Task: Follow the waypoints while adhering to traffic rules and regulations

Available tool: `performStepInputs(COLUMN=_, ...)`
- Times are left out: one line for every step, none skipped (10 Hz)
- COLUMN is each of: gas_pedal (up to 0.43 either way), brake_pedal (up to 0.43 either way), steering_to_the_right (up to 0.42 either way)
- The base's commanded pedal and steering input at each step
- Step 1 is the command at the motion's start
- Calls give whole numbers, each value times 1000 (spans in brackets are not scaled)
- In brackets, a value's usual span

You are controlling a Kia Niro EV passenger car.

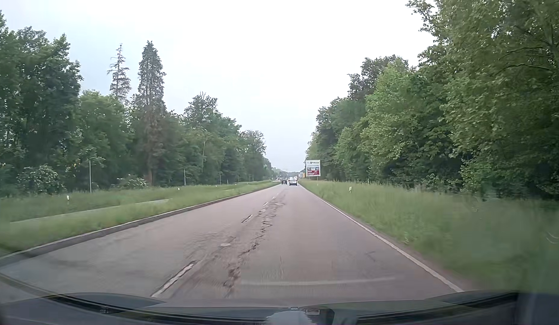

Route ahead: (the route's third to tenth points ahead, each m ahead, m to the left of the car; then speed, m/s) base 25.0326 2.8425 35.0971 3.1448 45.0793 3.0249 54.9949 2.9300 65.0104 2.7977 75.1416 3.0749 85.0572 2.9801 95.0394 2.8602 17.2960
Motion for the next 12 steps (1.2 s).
performStepInputs(gas_pedal=157, brake_pedal=0, steering_to_the_right=3)
performStepInputs(gas_pedal=157, brake_pedal=0, steering_to_the_right=3)
performStepInputs(gas_pedal=157, brake_pedal=0, steering_to_the_right=3)
performStepInputs(gas_pedal=157, brake_pedal=0, steering_to_the_right=3)
performStepInputs(gas_pedal=157, brake_pedal=0, steering_to_the_right=2)
performStepInputs(gas_pedal=157, brake_pedal=0, steering_to_the_right=2)
performStepInputs(gas_pedal=157, brake_pedal=0, steering_to_the_right=1)
performStepInputs(gas_pedal=157, brake_pedal=0, steering_to_the_right=0)
performStepInputs(gas_pedal=157, brake_pedal=0, steering_to_the_right=0)
performStepInputs(gas_pedal=157, brake_pedal=0, steering_to_the_right=0)
performStepInputs(gas_pedal=157, brake_pedal=0, steering_to_the_right=0)
performStepInputs(gas_pedal=157, brake_pedal=0, steering_to_the_right=0)
